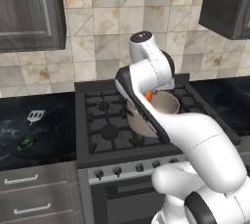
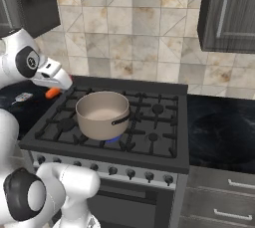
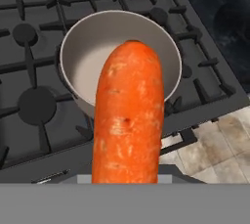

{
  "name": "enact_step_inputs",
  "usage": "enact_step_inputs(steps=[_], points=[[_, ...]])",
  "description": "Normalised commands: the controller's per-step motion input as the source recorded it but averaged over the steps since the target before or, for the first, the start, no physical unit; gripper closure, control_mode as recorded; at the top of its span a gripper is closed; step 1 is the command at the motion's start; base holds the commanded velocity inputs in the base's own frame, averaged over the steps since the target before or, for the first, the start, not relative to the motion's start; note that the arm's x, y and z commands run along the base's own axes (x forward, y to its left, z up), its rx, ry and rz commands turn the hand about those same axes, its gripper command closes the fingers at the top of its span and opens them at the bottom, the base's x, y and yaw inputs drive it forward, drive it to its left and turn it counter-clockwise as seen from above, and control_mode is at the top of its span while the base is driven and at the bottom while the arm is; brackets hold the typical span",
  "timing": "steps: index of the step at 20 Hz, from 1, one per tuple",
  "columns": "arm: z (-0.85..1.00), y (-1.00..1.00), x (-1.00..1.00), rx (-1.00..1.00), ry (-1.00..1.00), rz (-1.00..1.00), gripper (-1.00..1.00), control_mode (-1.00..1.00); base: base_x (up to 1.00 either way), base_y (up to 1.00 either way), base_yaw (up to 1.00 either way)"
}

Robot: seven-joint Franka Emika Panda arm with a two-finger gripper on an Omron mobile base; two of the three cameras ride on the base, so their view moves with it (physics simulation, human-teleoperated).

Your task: Put the eggplant and carrot in the pot. Retrieve the spatula and lightly stir the vegetables in the pot.

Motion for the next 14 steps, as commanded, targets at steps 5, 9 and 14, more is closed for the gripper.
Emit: enact_step_inputs(steps=[5, 9, 14], points=[[-0.03, -0.52, 0.25, 0.01, 0.01, 0.04, 1.00, -1.00, 0.00, 0.00, 0.00], [-0.16, -0.46, 0.26, 0.16, 0.00, 0.12, 1.00, -1.00, 0.00, 0.00, 0.00], [-0.23, -0.32, 0.32, 0.18, 0.11, 0.03, 1.00, -1.00, 0.00, 0.00, 0.00]])
